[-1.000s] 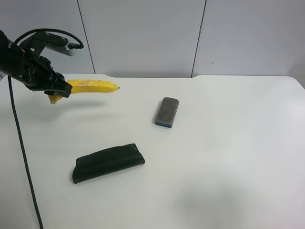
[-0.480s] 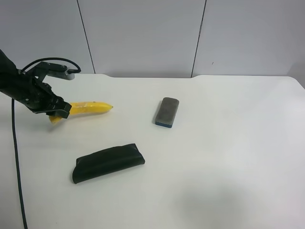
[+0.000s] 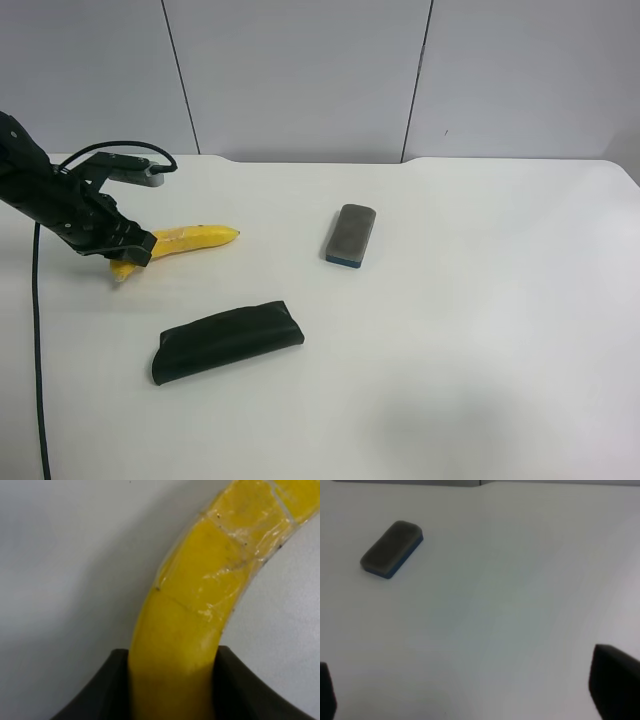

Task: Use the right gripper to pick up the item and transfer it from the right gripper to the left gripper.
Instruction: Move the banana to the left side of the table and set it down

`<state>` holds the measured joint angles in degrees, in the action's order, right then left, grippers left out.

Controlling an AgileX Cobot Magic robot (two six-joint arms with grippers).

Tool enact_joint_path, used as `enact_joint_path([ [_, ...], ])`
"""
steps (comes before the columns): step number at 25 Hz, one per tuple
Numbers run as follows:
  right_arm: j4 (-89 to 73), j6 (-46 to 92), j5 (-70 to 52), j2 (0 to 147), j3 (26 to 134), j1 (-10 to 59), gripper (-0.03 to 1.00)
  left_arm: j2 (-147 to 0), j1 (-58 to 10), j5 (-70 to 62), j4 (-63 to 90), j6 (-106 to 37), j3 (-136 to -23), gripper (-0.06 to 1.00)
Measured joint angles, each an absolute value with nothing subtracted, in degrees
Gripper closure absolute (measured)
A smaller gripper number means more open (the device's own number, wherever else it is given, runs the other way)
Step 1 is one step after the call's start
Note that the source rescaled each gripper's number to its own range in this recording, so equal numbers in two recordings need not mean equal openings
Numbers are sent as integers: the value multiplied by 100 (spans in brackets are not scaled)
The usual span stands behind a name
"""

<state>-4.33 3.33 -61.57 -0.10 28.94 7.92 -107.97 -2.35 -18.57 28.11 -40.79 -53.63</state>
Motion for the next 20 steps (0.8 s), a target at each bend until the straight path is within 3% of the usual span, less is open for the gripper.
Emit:
enact_joint_path([
  [1, -433, 333, -6157, -10, 2894, 792, -3, -10809, -235, -1864, 2811, -4079, -5363, 89],
  [2, -433, 333, -6157, -10, 2894, 792, -3, -10808, -235, -1879, 2811, -4079, -5363, 77],
  [5, -433, 333, -6157, -10, 2894, 792, -3, -10816, -235, -1892, 2811, -4032, -5363, 18],
  [7, -433, 333, -6157, -10, 2894, 792, -3, -10816, -235, -1904, 2805, -4026, -5363, 2],
  [10, -433, 333, -6157, -10, 2894, 792, -3, -10816, -235, -1915, 2786, -4015, -5363, -4],
  [20, -433, 333, -6157, -10, 2894, 792, -3, -10365, -235, -2101, 2775, -4007, -5363, -5],
])
